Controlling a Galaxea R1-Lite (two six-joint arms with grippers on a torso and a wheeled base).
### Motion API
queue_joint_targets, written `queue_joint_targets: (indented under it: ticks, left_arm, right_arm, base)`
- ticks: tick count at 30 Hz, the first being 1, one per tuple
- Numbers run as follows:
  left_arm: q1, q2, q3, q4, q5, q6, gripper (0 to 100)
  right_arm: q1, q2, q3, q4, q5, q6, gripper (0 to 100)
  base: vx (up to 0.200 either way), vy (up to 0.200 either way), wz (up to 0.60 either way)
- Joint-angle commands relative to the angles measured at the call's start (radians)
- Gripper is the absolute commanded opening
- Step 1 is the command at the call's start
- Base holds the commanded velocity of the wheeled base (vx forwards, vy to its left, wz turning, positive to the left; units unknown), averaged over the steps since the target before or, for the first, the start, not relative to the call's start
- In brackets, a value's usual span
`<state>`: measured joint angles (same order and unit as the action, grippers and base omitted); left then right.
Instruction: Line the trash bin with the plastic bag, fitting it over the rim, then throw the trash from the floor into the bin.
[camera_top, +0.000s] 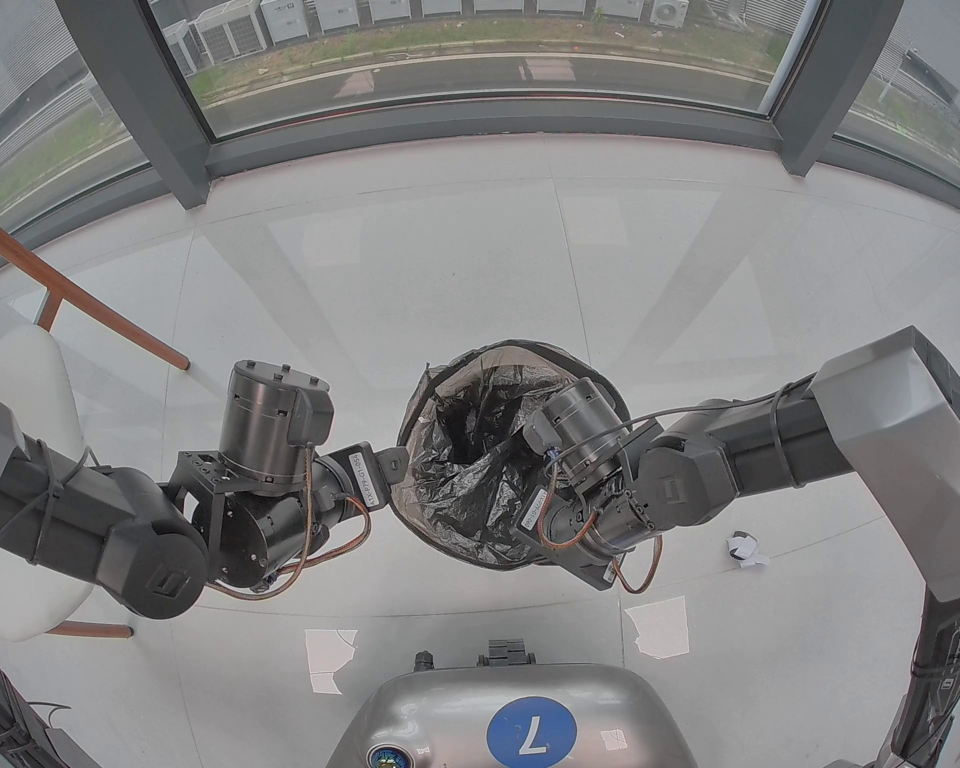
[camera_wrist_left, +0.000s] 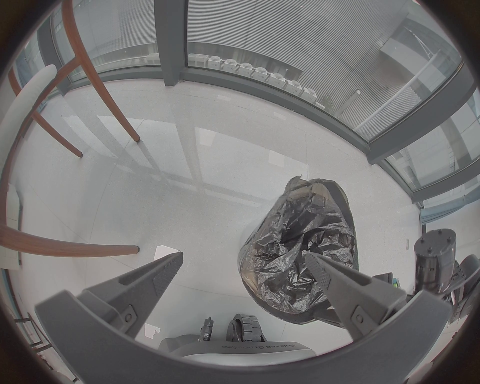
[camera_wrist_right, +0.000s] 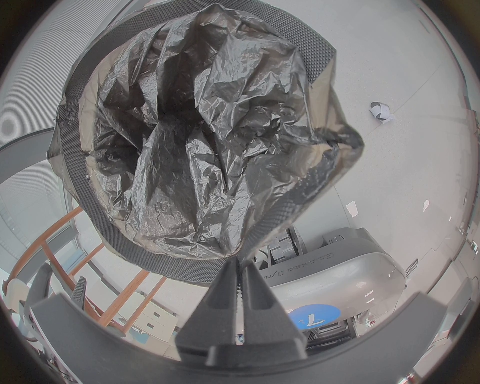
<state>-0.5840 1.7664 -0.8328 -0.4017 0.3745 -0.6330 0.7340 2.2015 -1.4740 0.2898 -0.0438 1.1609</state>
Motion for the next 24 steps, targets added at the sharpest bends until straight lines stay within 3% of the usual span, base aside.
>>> queue_joint_targets:
  ticks: [1, 11, 24]
  left_arm:
    - [0.007, 0.001, 0.004, -0.006, 0.000, 0.001, 100]
    - [0.007, 0.001, 0.001, -0.008, 0.000, 0.003, 100]
    - [0.009, -0.001, 0.018, -0.008, 0.000, 0.003, 100]
  right_arm:
    - [0.010, -0.014, 0.018, 0.012, 0.001, 0.002, 0]
    - [0.071, -0.039, 0.112, 0.045, -0.001, 0.000, 0]
    - [0.077, 0.000, 0.135, 0.028, -0.013, 0.000, 0]
  base:
    - [0.000, 0.000, 0.00]
    - [0.000, 0.000, 0.00]
    - [0.000, 0.000, 0.00]
